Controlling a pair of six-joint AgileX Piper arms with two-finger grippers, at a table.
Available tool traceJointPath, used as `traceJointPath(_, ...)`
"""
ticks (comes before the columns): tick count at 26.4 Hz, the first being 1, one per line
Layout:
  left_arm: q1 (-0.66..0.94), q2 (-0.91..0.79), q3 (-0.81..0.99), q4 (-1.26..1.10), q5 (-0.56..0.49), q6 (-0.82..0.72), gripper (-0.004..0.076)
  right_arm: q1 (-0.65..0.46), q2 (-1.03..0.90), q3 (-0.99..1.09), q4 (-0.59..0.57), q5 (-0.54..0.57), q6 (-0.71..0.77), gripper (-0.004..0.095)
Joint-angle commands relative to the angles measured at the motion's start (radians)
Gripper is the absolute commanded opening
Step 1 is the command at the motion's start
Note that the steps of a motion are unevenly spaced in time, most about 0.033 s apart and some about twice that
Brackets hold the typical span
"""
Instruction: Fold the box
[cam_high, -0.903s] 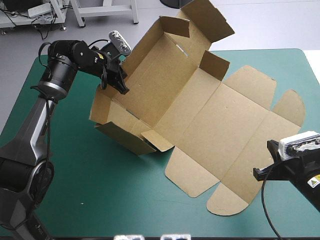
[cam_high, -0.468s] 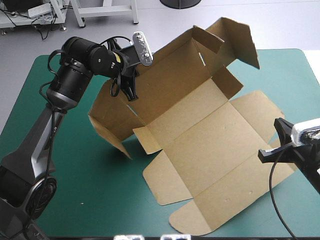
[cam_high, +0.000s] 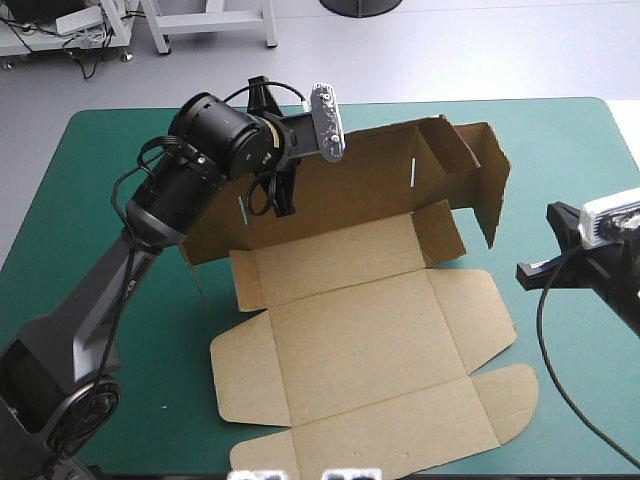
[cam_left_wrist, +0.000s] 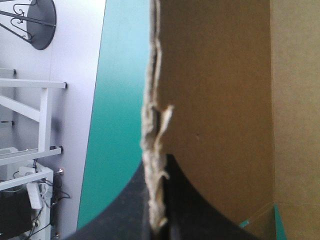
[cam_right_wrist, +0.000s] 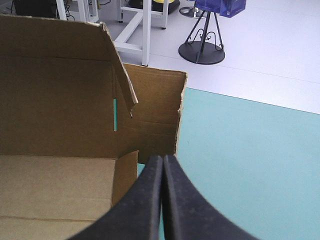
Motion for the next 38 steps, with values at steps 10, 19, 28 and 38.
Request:
traceJointPath(10, -0.079, -0.055, 0.012, 0.089, -0.147, 0.004, -0.0009, 0.000, 0.126, -0.190, 0.018, -0.033, -0.037, -0.0020)
traceJointPath(19, -0.107, -0.055, 0.024, 0.113, -0.298, 0.015, -0.0009, 0.000, 0.211, -0.293, 0.027, -0.031, -0.037, -0.0020)
traceJointPath(28, -0.107, -0.055, 0.176, 0.239, -0.412, 0.001, -0.0009, 0.000, 0.287, -0.366, 0.041, -0.008, -0.037, -0.0020)
traceJointPath(38, -0.107, -0.228, 0.613, 0.639, -0.761, -0.318, -0.0009, 0.000, 0.371, -0.373, 0.032, 0.019, -0.041, -0.0020)
